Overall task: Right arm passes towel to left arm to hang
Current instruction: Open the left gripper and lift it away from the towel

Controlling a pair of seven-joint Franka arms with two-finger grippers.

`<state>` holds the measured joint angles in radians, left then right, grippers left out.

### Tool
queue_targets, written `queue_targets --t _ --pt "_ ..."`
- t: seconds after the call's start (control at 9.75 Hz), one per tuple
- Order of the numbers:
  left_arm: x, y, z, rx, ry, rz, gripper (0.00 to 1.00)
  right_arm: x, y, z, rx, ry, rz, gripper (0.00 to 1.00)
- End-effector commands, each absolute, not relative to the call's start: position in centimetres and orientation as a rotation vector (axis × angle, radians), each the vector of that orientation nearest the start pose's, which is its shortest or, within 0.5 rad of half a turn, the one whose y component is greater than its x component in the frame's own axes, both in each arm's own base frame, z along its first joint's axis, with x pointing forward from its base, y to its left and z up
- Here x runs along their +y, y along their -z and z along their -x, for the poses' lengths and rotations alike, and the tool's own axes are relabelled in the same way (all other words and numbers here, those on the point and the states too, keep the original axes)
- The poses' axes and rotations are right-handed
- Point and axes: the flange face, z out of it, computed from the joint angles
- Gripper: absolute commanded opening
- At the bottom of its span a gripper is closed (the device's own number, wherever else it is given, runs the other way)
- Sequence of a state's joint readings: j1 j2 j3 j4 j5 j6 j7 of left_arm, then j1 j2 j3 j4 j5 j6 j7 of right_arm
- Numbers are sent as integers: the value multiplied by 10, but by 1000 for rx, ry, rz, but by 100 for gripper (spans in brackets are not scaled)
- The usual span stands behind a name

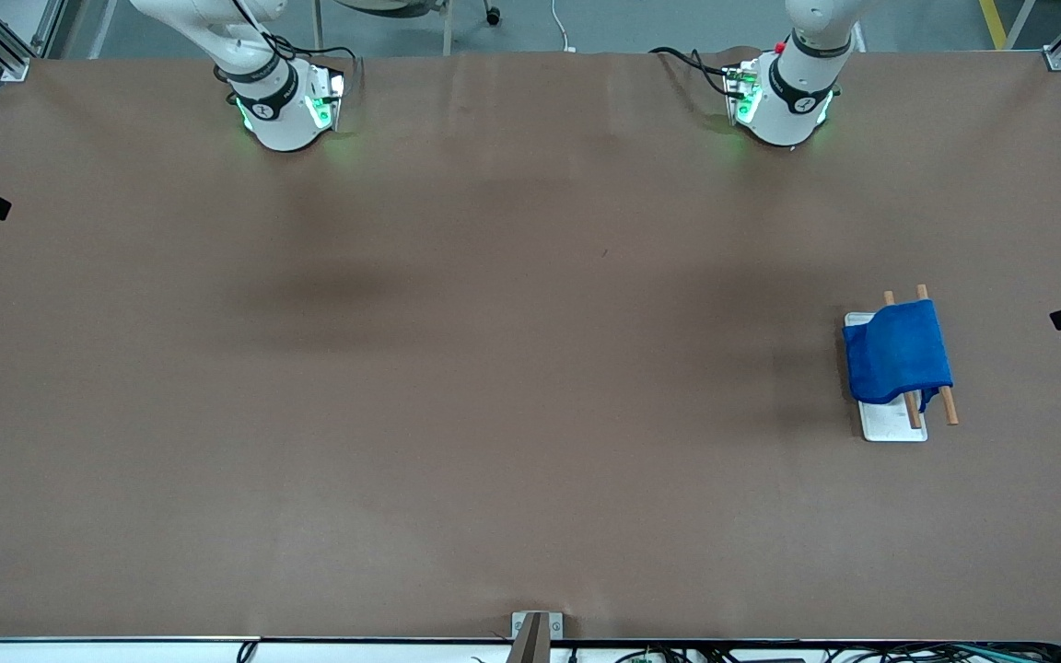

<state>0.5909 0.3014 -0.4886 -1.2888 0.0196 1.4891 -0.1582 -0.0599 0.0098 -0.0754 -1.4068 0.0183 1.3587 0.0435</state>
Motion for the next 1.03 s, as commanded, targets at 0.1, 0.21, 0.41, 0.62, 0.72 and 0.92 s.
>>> queue_targets --t 0.1,0.21,0.41,0.62,0.72,0.92 --pt "57 -617 -605 -277 -61 3204 100 -71 -677 -529 266 -93 3119 100" --pt "46 -628 -600 -211 -28 3200 100 -71 -677 -529 269 -93 3119 100" --pt "21 -657 -583 -37 46 3155 100 -71 -677 -529 269 -93 3119 100" --pt "-2 -669 -560 -7 54 3120 100 -71 -677 -529 269 -93 3119 100" --pt "-18 -666 -547 21 33 3108 100 -71 -677 -529 271 -91 3119 100" --pt "-31 -650 -522 29 -28 3096 100 -71 -677 -529 271 -91 3119 100"
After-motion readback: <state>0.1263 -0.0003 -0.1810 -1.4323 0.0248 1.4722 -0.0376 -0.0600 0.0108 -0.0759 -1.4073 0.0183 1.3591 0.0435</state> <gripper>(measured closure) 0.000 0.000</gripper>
